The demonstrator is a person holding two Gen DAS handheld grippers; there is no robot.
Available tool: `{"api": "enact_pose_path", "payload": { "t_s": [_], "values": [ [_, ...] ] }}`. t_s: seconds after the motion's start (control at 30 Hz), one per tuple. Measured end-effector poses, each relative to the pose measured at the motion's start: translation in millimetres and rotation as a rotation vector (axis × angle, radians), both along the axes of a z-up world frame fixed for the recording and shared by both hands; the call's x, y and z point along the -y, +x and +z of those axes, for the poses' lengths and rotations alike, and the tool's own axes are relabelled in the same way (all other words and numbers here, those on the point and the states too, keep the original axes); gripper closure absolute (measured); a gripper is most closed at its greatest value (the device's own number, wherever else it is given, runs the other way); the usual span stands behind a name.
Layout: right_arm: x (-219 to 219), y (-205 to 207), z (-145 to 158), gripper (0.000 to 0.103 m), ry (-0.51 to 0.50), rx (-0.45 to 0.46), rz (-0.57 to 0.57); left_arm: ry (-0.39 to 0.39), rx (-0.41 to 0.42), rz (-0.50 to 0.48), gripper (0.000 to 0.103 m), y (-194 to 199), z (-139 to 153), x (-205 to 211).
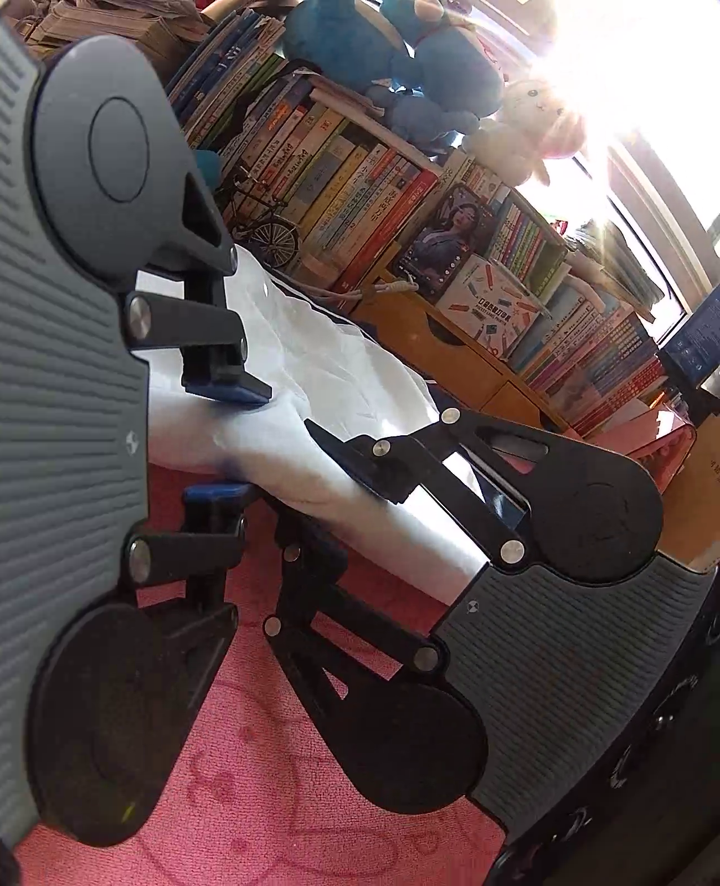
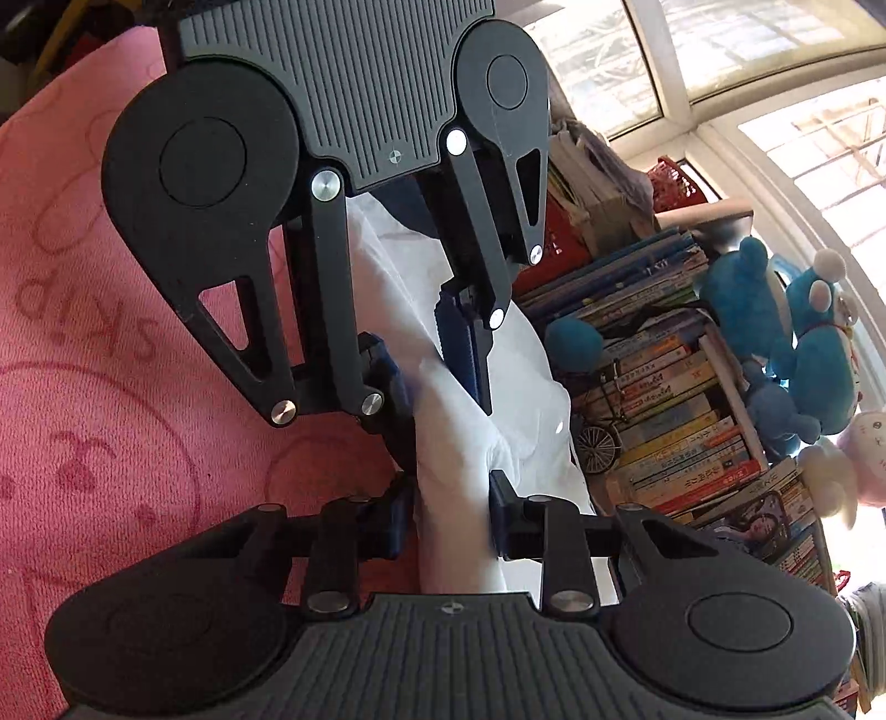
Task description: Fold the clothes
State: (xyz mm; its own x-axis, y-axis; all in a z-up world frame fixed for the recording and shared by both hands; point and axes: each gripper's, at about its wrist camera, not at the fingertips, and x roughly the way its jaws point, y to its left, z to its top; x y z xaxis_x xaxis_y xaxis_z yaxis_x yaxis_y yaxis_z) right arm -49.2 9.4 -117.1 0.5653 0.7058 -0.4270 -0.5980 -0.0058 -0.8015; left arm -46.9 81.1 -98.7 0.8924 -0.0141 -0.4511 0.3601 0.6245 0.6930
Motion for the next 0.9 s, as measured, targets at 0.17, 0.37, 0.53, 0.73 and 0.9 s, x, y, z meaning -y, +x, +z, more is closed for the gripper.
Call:
{"api": "enact_pose_path", "payload": {
  "t_s": [0.17,0.37,0.53,0.73,0.9],
  "values": [
    [2,4,0,0.081,-0.016,0.015,0.027,0.088,0.009,-0.059,0.061,6,-9,8],
    [2,11,2,0.091,-0.035,-0.006,0.034,0.144,0.019,-0.05,0.089,7,-21,8],
    [8,16,-3,0.093,-0.075,-0.024,0.034,0.067,-0.062,0.019,0.097,9,-11,-9],
    [35,37,-3,0.093,-0.096,-0.058,-0.065,0.017,-0.12,0.116,0.097,2,-1,-37],
    [85,65,-9,0.093,-0.12,-0.057,-0.226,-0.011,-0.154,0.207,0.095,-15,2,-66]
  ]
}}
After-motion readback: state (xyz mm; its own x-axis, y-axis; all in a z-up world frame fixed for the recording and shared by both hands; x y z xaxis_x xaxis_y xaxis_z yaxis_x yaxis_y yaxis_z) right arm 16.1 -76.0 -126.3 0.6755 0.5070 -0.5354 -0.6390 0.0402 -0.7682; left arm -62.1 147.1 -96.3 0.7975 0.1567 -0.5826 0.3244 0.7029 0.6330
